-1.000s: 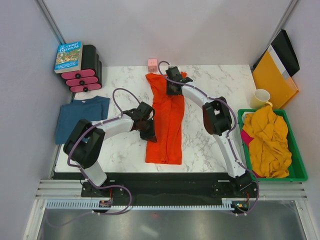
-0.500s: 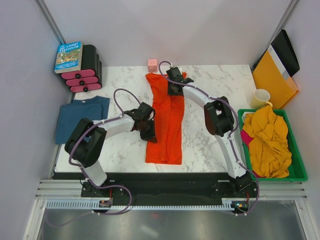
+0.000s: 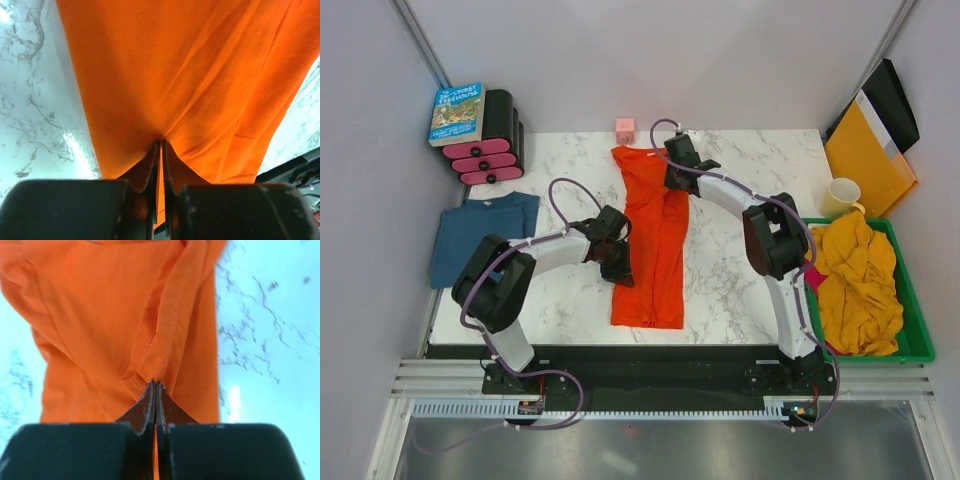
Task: Fold and stack the t-shirts
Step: Grab the bottom of the folded rectangular tshirt with both arms
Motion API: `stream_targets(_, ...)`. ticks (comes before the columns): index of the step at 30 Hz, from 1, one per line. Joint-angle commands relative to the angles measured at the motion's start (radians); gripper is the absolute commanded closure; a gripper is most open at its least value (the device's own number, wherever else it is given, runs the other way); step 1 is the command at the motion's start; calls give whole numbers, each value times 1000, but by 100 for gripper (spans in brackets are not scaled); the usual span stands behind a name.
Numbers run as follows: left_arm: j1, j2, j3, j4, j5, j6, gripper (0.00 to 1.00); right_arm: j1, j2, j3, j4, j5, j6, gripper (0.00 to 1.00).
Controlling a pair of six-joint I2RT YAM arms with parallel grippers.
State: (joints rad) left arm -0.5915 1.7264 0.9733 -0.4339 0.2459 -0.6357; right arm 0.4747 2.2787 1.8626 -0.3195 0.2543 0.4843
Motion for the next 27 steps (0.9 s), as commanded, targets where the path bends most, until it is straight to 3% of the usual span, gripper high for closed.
stream_targets(1, -5, 13, 18, 30, 16, -19, 90, -16, -76, -72, 33, 34, 45, 100)
stream_targets(5, -5, 18, 19, 32, 18, -18, 90, -21, -97, -152, 33, 63, 65, 100)
stream_targets(7, -5, 18, 19, 32, 23, -18, 90, -24, -117, -180, 34, 66, 71, 94)
stream_targets(11, -8, 21, 18, 44, 30, -15, 90, -24, -163, -238, 123, 39, 51, 69)
stream_targets(15, -14, 18, 18, 46, 30, -16, 90, -15, -128, -139, 108, 5, 30, 48)
stream_targets(23, -16, 18, 18, 46, 32, -18, 90, -11, 23, 70, 13, -4, -15, 47)
stream_targets(27, -16, 28, 19, 46, 42, -19, 90, -16, 94, 141, -21, -49, -13, 59)
